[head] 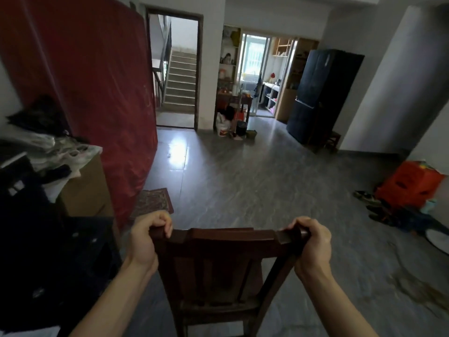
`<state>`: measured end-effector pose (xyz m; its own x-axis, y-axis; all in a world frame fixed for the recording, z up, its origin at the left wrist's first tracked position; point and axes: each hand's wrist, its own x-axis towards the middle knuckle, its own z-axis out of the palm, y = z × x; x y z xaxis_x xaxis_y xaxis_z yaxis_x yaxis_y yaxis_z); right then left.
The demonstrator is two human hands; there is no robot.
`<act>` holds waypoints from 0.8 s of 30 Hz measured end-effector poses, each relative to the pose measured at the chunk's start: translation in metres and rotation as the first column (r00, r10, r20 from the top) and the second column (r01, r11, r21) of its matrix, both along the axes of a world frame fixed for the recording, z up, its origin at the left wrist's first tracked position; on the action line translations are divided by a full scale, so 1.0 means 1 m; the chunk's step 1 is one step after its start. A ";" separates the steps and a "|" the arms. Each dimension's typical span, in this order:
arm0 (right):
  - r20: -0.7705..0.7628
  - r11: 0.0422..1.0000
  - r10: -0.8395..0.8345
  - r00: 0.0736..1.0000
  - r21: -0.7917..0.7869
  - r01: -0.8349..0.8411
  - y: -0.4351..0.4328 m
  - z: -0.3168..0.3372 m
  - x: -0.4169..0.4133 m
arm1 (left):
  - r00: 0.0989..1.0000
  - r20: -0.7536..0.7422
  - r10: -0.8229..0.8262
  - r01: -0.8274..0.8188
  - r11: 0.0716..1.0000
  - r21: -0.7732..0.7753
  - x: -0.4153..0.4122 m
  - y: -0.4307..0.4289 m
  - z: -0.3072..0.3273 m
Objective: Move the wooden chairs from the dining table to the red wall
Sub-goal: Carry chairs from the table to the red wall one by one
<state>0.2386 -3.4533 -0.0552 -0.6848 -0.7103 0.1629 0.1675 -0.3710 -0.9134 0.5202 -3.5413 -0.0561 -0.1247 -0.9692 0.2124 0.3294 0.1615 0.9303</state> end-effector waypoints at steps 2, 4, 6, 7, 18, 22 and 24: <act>-0.028 1.000 0.010 1.000 -0.009 -0.010 -0.056 -0.002 -0.015 | 1.000 0.020 -0.006 0.006 1.000 -0.028 -0.013 -0.057 -0.003; -0.025 1.000 0.025 0.999 -0.007 -0.025 -0.118 -0.008 -0.031 | 0.999 0.044 -0.007 0.010 0.998 -0.061 -0.026 -0.117 -0.007; -0.015 0.999 0.038 0.999 -0.009 -0.039 -0.177 -0.016 -0.047 | 0.997 0.074 -0.012 0.017 0.997 -0.072 -0.040 -0.174 -0.011; -0.009 0.999 0.040 0.999 -0.010 -0.040 -0.209 -0.021 -0.056 | 0.997 0.081 -0.006 0.012 0.998 -0.068 -0.049 -0.204 -0.013; 0.018 0.980 0.198 0.980 -0.029 -0.197 -0.541 -0.019 -0.092 | 0.996 0.049 0.072 -0.073 0.997 0.019 -0.077 -0.505 -0.006; -0.009 0.979 0.201 0.980 -0.009 -0.201 -0.660 -0.027 -0.085 | 0.994 0.007 0.110 -0.110 0.994 0.028 -0.070 -0.620 -0.018; -0.018 0.981 0.192 0.981 0.003 -0.192 -0.728 -0.033 -0.074 | 0.994 -0.009 0.109 -0.108 0.992 0.058 -0.060 -0.688 -0.030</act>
<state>0.1647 -4.1811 -0.0878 -0.5323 -0.8286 0.1731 0.2187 -0.3321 -0.9175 0.4603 -4.2291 -0.0863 -0.0156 -0.9875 0.1568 0.3245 0.1433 0.9350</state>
